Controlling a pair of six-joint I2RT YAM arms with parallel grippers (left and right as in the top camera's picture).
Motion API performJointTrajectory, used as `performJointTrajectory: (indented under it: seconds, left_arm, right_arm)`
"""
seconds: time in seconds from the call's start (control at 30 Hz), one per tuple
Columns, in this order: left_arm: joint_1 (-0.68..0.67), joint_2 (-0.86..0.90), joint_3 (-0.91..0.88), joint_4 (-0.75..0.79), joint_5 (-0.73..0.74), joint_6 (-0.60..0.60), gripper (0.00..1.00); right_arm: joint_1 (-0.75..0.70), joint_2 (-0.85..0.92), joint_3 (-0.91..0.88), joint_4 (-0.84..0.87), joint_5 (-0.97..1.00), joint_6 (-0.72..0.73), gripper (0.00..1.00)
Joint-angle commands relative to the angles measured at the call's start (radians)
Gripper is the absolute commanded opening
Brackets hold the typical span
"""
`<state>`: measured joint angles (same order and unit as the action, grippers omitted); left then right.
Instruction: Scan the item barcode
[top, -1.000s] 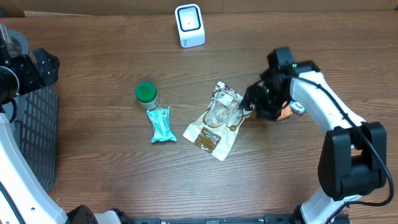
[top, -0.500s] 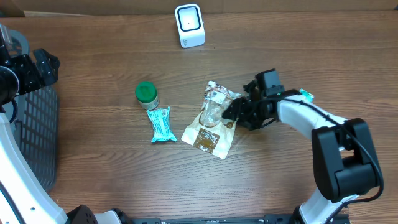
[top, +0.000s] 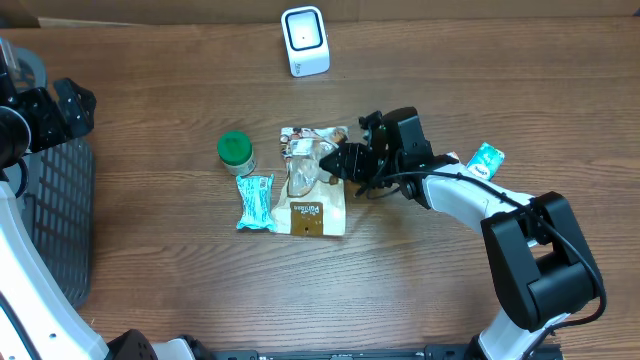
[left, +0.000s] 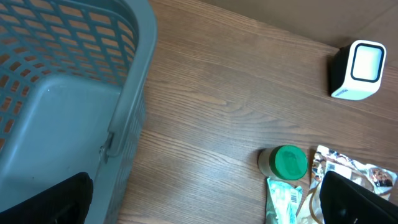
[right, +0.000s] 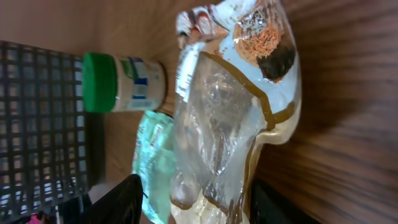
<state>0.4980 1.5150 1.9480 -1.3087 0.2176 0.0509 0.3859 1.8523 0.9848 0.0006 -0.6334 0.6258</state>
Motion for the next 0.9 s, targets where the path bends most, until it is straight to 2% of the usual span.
performJointTrajectory:
  seconds: [0.0, 0.27, 0.53, 0.87]
  left_arm:
    - [-0.001, 0.002, 0.003, 0.003, 0.014, -0.013, 1.0]
    - [-0.001, 0.002, 0.003, 0.003, 0.015, -0.014, 1.0]
    - [-0.001, 0.002, 0.003, 0.004, 0.015, -0.013, 0.99]
    - [-0.005, 0.002, 0.003, 0.003, 0.014, -0.013, 0.99]
  right_arm:
    - [0.004, -0.01, -0.005, 0.034, -0.03, 0.032, 0.55]
    - [0.058, 0.024, -0.004, 0.053, 0.048, 0.056, 0.52]
    - [0.113, 0.134, -0.003, 0.176, 0.06, 0.108, 0.5]
    - [0.114, 0.236, -0.003, 0.187, 0.059, 0.179, 0.41]
